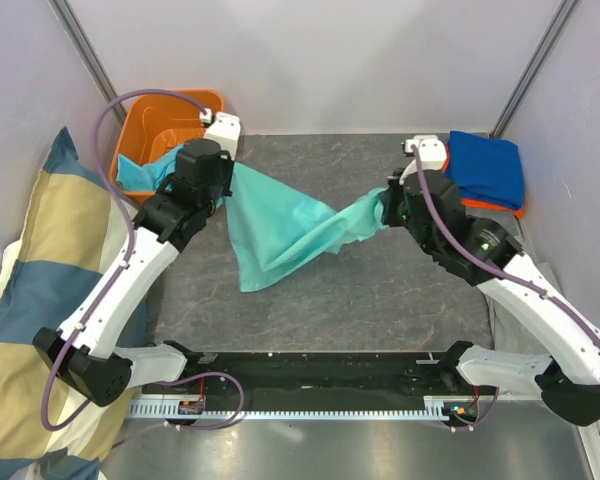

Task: Fold and stack the t-shirts
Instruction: Flatten the tshirt out

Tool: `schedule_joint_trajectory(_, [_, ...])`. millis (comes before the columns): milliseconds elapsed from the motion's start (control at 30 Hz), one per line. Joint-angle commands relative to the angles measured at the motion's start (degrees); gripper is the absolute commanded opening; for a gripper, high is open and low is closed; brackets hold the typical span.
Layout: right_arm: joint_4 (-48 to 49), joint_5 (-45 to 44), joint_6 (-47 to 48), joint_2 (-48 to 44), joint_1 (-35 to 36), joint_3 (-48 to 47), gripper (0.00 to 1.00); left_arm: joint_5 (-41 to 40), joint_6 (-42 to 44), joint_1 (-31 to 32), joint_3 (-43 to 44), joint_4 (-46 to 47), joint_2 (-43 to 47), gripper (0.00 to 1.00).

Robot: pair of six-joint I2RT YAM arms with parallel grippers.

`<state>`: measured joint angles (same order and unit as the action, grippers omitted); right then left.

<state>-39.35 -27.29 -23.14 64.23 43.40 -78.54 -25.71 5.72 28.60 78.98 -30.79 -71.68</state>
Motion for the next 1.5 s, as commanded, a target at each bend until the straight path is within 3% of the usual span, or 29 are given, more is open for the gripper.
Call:
schedule_joint_trajectory(0, [-5.73, -9.62, 2.92, -0.33, 0.11, -4.07, 0.00, -4.95, 4.74, -1.62, 5.91, -0.41, 3.30, 0.02])
schedule_joint_trajectory(333, [-7.75, -14.81, 2.39, -4.98, 0.20, -4.86, 0.00, -9.62, 7.73, -2.85, 11.19, -1.82, 3.83, 0.02])
schedule_joint_trajectory(667, [-14.34, -15.25, 0.12, -8.15, 0.20, -6.54, 0.00, -5.93, 5.45, -2.85, 16.38, -7.62, 2.51, 0.02])
schedule_joint_trajectory(867, [-15.49, -11.21, -5.50, -9.38, 0.20, -0.74, 0.00, 0.66, 3.78, -2.85, 18.83, -5.34, -8.28, 0.02])
schedule_joint_trajectory(1100, [-12.59, -5.24, -8.68, -7.81, 0.20, 6.03, 0.00, 5.76, 5.36, -3.02, 26.65, 5.99, -33.31, 0.04])
schedule_joint_trajectory(1133, [-12.24, -4.88, -8.68, -7.54, 0.20, 6.73, 0.00, 5.33, 5.10, -3.02, 31.80, 6.35, -41.35, 0.24])
schedule_joint_trajectory(1200, [-11.54, -4.35, -8.68, -6.57, 0.20, 7.17, 0.00, 3.84, 2.30, -3.37, 37.88, 5.22, -48.00, 0.67])
schedule_joint_trajectory(1233, [-11.27, -4.18, -8.59, -6.40, 0.11, 7.35, 0.00, 3.74, 1.06, -3.46, 42.70, 4.25, -50.81, 0.99])
schedule_joint_trajectory(1333, [-10.75, -3.91, -8.33, -5.25, 0.20, 7.00, 0.00, 4.44, -2.54, -3.46, 44.78, 2.22, -53.57, 1.00])
schedule_joint_trajectory(1467, [-8.73, -3.48, -7.72, -3.85, 0.20, 8.14, 0.00, 4.71, -7.02, -3.73, 34.87, 2.83, -44.98, 1.00])
